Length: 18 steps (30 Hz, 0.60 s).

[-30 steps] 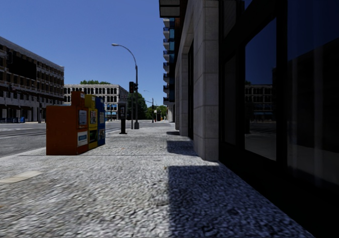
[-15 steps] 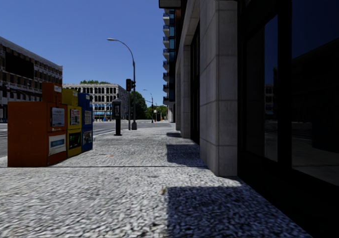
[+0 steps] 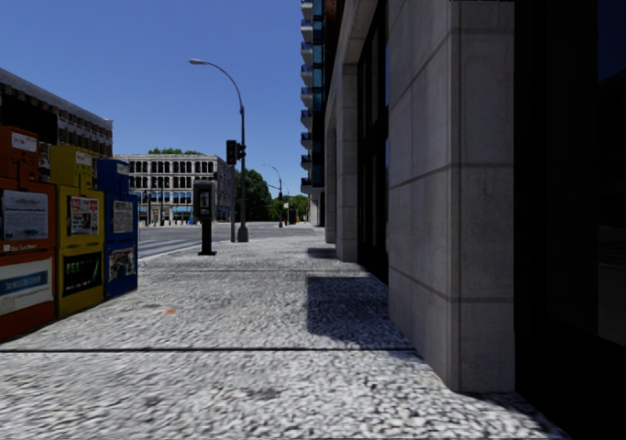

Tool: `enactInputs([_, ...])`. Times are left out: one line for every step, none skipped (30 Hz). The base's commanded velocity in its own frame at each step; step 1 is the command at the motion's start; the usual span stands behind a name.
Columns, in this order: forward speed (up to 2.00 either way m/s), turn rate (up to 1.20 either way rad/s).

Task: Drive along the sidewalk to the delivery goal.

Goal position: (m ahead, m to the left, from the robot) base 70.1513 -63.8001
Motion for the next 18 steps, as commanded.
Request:
enactInputs([2.0,0.0])
enactInputs([2.0,0.0])
enactInputs([2.0,0.0])
enactInputs([2.0,0.0])
enactInputs([2.0,0.0])
enactInputs([2.0,0.0])
enactInputs([2.0,0.0])
enactInputs([2.0,0.0])
enactInputs([2.0,0.0])
enactInputs([2.0,0.0])
enactInputs([2.0,0.0])
enactInputs([2.0,0.0])
enactInputs([2.0,0.0])
enactInputs([2.0,0.0])
enactInputs([2.0,0.0])
enactInputs([2.0,0.0])
enactInputs([2.0,0.0])
enactInputs([2.0,0.0])
